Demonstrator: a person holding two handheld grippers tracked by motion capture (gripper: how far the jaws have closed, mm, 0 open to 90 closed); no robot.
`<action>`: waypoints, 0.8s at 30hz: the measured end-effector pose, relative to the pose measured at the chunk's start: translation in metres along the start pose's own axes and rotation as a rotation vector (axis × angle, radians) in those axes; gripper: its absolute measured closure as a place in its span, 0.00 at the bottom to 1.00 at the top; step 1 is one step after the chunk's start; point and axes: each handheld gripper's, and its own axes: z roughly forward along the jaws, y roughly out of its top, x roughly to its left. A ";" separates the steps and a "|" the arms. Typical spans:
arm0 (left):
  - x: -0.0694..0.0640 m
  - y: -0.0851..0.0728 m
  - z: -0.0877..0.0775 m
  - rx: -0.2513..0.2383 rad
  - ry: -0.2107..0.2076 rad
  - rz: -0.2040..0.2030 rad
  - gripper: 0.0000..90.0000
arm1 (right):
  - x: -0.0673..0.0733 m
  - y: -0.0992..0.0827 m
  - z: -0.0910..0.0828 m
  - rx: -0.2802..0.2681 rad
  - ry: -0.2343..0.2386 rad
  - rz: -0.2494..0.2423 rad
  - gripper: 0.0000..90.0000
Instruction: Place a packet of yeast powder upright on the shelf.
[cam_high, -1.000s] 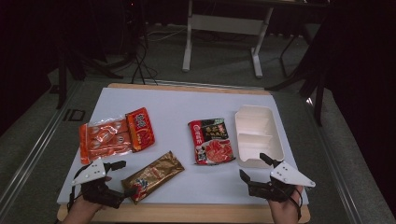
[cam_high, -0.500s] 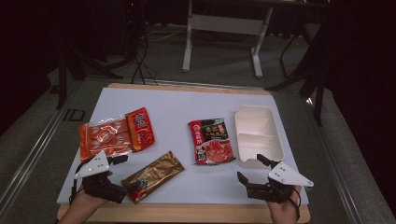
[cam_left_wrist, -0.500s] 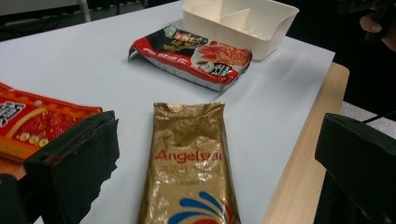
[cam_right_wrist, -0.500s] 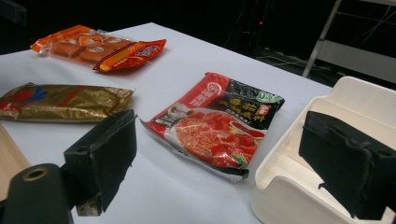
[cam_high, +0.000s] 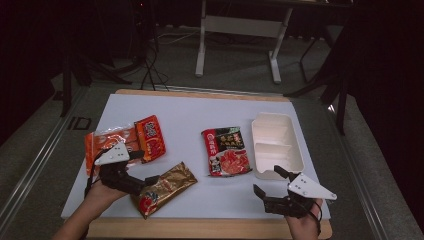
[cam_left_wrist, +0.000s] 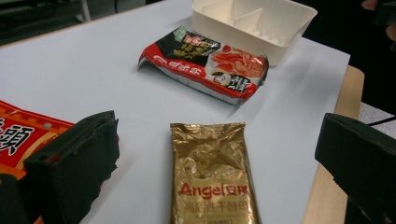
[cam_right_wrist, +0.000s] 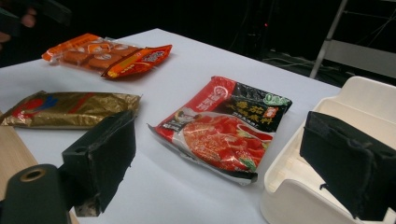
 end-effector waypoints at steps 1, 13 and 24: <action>0.002 0.002 0.003 0.002 -0.003 -0.007 0.00 | 0.000 0.000 0.000 0.006 -0.009 -0.006 0.11; 0.019 0.014 0.037 0.058 -0.030 -0.019 0.00 | 0.006 0.002 0.001 -0.017 0.038 -0.015 0.11; 0.031 0.006 0.077 0.172 -0.058 -0.045 0.20 | 0.006 0.001 0.004 0.020 0.037 0.001 0.11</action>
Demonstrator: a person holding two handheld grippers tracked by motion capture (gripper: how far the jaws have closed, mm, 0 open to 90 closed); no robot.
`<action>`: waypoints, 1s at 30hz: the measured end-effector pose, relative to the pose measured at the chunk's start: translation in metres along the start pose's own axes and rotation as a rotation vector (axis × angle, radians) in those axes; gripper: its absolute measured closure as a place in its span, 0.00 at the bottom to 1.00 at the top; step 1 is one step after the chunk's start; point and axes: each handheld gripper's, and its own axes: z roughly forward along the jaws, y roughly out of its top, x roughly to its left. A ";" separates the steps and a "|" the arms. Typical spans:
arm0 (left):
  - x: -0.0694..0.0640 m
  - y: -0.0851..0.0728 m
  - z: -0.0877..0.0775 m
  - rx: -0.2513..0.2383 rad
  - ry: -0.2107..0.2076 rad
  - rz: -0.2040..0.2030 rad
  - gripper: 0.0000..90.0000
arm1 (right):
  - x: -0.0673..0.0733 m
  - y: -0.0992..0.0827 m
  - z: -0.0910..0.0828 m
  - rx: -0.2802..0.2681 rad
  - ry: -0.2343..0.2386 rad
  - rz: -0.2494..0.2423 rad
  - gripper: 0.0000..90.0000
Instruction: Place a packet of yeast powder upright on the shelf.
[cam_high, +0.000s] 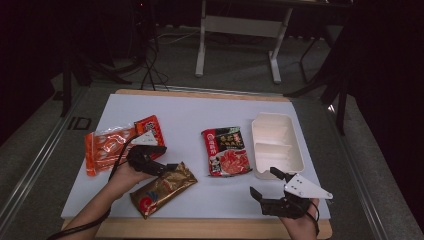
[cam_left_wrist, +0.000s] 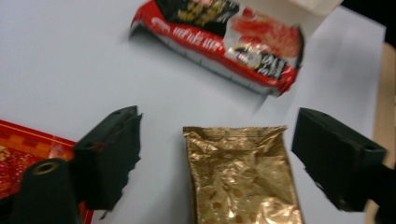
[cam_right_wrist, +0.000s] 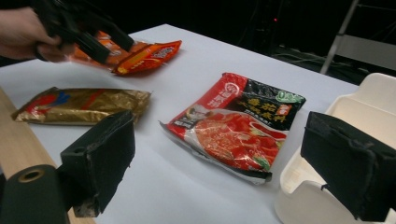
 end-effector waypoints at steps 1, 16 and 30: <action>0.001 0.000 0.004 0.013 -0.002 -0.005 0.21 | 0.000 0.000 0.000 0.000 -0.004 -0.002 0.11; 0.004 0.001 0.042 0.162 0.018 -0.032 0.40 | -0.002 -0.002 0.002 0.015 0.009 0.006 0.11; -0.005 -0.002 0.062 0.288 0.048 -0.014 0.55 | -0.001 -0.002 0.002 0.021 0.012 0.001 0.11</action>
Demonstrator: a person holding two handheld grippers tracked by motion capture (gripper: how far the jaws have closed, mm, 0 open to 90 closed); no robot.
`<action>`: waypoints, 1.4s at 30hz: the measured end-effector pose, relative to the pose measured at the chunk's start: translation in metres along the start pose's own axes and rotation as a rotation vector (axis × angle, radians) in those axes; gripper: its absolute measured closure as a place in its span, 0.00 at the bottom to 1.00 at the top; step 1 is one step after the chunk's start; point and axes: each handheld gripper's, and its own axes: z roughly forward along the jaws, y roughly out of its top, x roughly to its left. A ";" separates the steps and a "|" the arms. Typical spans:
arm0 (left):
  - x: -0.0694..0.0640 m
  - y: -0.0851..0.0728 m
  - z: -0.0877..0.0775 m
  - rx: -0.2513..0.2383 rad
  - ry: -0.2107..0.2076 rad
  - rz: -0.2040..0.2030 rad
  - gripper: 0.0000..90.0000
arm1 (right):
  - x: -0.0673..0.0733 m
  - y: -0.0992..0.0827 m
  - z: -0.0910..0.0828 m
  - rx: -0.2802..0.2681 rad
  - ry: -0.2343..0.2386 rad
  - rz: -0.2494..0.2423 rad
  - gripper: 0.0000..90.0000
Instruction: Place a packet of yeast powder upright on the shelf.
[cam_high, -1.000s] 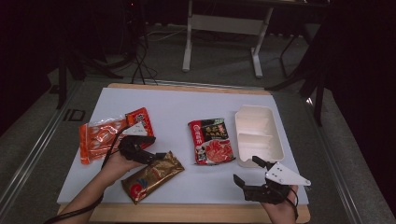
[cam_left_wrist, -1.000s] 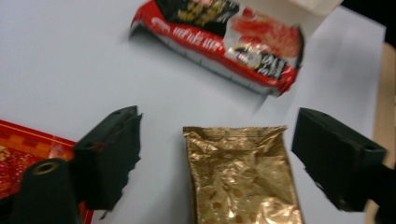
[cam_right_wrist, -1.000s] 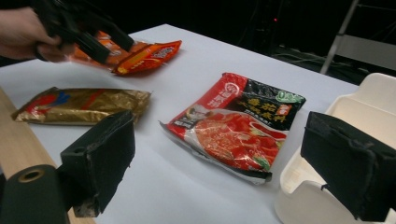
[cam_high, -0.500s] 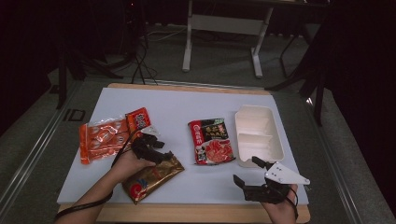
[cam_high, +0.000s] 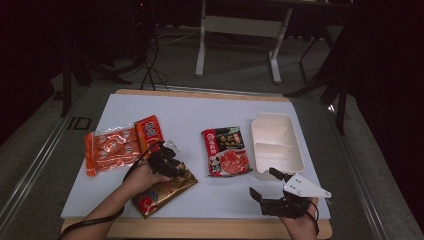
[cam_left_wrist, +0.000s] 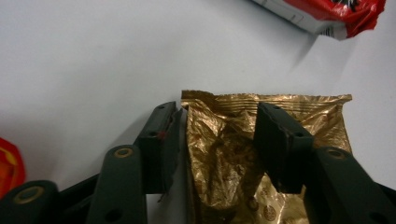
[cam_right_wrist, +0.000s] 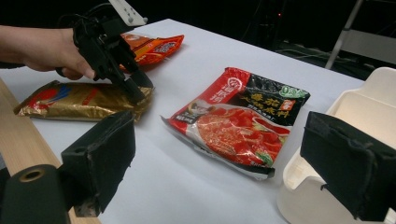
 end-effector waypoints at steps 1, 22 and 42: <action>-0.001 0.001 0.000 0.007 0.001 0.003 0.57 | 0.000 0.000 0.000 -0.001 -0.001 -0.001 0.11; -0.028 0.003 0.002 0.062 0.147 0.101 0.97 | 0.000 0.000 0.001 0.006 0.001 0.000 0.11; -0.027 -0.005 -0.061 -0.121 0.150 0.021 0.99 | 0.002 0.006 -0.003 -0.034 0.029 -0.014 0.11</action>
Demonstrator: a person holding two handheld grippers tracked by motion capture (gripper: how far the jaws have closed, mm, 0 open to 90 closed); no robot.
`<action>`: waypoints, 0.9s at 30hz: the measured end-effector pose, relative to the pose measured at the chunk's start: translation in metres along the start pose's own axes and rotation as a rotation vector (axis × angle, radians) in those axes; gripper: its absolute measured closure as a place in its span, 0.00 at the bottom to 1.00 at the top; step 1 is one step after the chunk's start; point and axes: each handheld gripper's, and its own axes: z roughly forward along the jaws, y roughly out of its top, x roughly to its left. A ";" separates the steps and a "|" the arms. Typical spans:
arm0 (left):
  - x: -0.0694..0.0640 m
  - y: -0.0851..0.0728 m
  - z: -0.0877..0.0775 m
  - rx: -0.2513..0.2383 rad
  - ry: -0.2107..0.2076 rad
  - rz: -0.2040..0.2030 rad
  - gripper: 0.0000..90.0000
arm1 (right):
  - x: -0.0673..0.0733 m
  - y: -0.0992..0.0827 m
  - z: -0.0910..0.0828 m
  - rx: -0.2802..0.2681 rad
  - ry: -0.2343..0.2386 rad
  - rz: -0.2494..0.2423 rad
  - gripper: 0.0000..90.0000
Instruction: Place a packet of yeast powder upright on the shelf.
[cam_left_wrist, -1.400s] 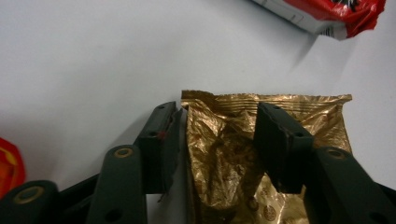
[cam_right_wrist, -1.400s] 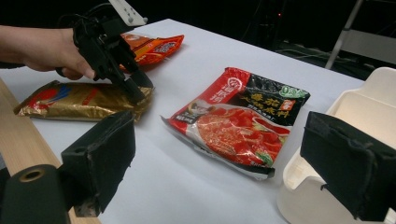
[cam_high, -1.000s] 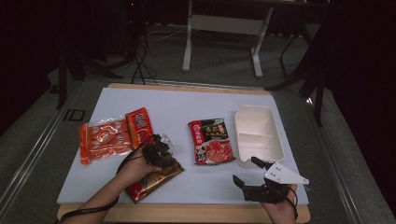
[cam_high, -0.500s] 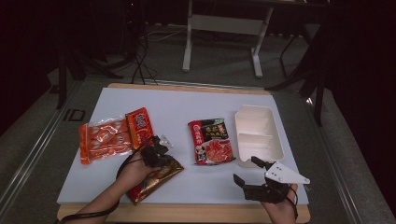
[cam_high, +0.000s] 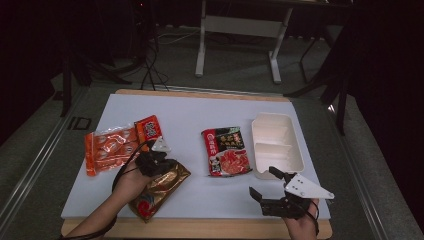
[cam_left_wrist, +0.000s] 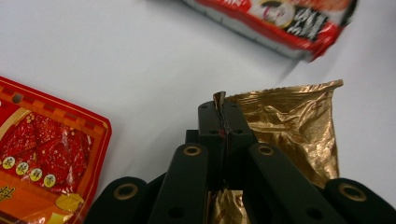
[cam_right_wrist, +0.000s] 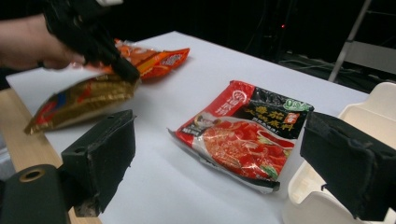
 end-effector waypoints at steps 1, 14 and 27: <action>-0.001 0.000 -0.003 -0.011 0.002 -0.005 0.99 | 0.000 0.000 0.000 0.005 -0.006 -0.002 0.13; -0.023 0.010 -0.047 -0.148 -0.002 0.006 0.99 | 0.007 0.010 -0.004 -0.032 0.043 -0.030 0.15; -0.037 0.035 -0.075 -0.293 -0.059 0.010 0.99 | 0.004 0.028 -0.004 -0.030 -0.003 -0.051 0.14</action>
